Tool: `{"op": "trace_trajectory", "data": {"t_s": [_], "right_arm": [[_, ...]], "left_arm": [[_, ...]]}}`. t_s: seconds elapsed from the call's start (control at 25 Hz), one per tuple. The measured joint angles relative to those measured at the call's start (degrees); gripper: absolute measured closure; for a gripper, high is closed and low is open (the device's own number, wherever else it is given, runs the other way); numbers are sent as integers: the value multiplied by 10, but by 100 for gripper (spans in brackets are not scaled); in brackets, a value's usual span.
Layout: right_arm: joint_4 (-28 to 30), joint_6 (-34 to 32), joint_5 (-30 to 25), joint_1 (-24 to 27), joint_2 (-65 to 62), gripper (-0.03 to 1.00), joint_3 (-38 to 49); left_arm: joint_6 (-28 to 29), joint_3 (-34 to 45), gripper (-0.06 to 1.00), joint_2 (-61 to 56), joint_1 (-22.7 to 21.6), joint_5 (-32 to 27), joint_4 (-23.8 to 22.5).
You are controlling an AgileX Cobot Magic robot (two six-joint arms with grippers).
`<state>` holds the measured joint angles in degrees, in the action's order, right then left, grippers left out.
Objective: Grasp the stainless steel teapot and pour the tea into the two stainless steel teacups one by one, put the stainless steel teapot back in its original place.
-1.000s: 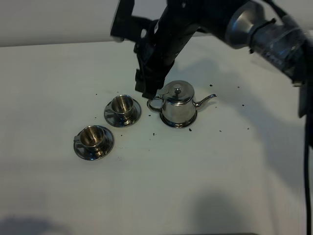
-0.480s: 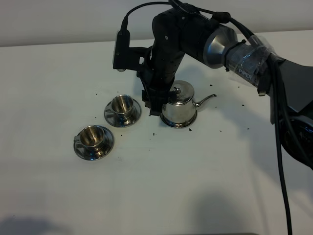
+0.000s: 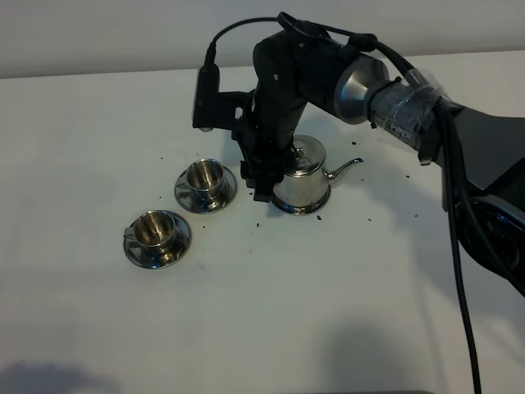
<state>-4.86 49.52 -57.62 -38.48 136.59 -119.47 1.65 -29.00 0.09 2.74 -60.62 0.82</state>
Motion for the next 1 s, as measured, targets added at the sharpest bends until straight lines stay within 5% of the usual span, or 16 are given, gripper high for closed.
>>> {"op": "trace_trajectory", "data": {"t_s": [1.0], "right_arm": [[4,-35,-84,-34,1,45,-1]], "left_arm": [[0,0,58,0,0,0,0]]}}
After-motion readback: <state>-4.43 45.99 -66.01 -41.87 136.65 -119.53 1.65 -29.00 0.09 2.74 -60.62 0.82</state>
